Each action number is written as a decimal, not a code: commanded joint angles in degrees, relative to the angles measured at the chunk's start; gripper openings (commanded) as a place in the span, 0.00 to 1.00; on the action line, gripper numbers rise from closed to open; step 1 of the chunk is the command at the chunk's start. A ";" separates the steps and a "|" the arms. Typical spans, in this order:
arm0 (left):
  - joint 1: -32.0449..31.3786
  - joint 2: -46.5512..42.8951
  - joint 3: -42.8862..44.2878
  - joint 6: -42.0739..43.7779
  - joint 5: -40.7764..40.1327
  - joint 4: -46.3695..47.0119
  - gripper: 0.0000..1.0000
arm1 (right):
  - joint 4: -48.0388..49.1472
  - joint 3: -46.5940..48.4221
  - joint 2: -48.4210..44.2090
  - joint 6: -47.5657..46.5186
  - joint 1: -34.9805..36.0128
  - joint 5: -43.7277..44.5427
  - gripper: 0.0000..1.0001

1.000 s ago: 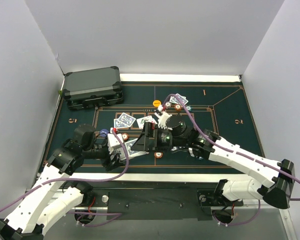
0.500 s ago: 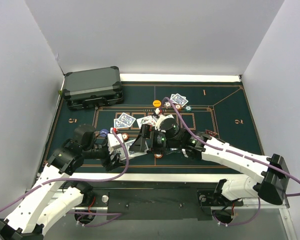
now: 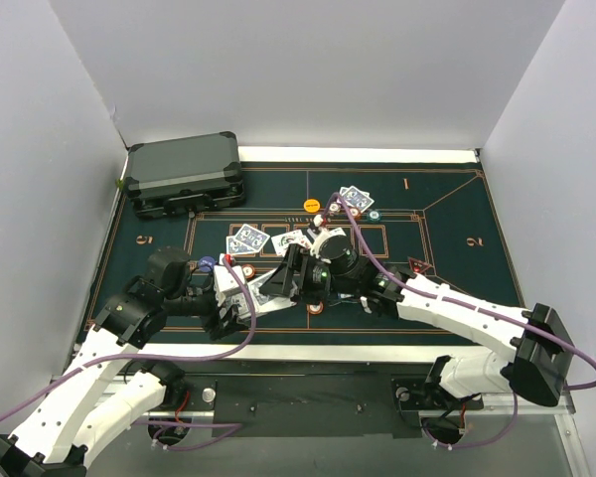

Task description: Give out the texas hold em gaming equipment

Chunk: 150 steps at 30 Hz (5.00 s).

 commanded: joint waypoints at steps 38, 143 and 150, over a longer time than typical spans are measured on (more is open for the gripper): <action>0.01 0.10 1.97 -1.12 1.26 3.85 0.00 | -6.66 -1.14 -9.57 -4.69 -6.19 4.49 0.45; 0.01 -0.61 1.62 -1.47 1.44 3.77 0.00 | 8.36 -4.83 -16.17 5.23 -29.91 -4.20 0.00; 0.01 -0.43 2.14 -1.30 1.26 3.94 0.00 | 14.94 -7.20 -2.39 3.39 -34.76 -8.33 0.00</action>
